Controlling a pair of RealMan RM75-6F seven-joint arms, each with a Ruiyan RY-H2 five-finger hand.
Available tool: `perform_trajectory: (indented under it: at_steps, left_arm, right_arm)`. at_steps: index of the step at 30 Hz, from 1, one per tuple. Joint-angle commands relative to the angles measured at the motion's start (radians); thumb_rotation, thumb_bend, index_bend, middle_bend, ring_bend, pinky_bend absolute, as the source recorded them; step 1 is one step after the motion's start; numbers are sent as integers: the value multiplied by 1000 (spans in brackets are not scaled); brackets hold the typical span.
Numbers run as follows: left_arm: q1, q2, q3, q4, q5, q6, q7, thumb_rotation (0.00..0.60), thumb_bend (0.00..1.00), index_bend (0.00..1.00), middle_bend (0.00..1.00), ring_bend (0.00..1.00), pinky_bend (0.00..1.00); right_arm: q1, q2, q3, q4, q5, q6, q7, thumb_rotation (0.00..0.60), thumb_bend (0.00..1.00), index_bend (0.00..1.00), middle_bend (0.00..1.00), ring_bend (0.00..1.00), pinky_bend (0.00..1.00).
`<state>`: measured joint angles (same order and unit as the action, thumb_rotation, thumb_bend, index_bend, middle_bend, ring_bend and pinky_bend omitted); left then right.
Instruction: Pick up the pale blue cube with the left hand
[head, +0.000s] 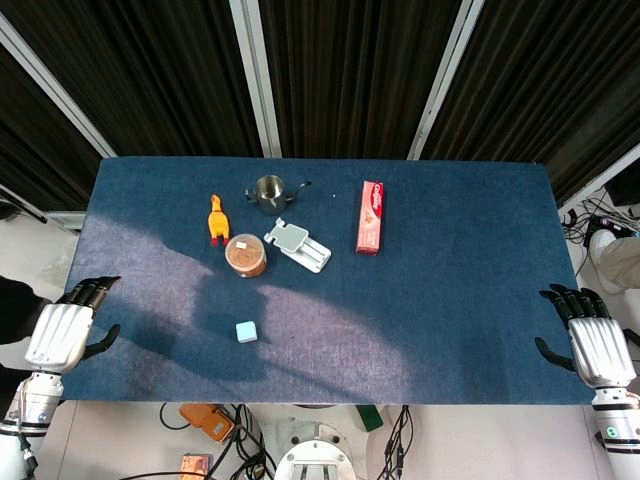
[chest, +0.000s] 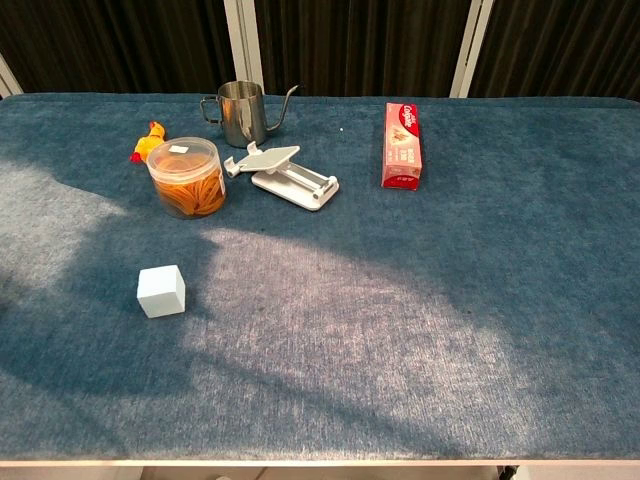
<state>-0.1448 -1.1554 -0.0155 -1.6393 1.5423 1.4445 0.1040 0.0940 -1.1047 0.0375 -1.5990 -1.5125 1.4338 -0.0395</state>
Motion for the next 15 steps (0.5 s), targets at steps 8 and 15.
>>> perform_trajectory:
  at_steps: [8, 15]
  left_arm:
    - [1, 1, 0, -1, 3, 3, -2, 600, 289, 167, 186, 171, 403]
    - [-1, -1, 1, 0, 0, -2, 0, 600, 290, 167, 186, 171, 402]
  right_arm:
    - [0, -1, 0, 1, -2, 2, 0, 600, 392, 264, 221, 227, 175]
    - [-1, -1, 1, 1, 0, 2, 1, 600, 392, 264, 221, 227, 175]
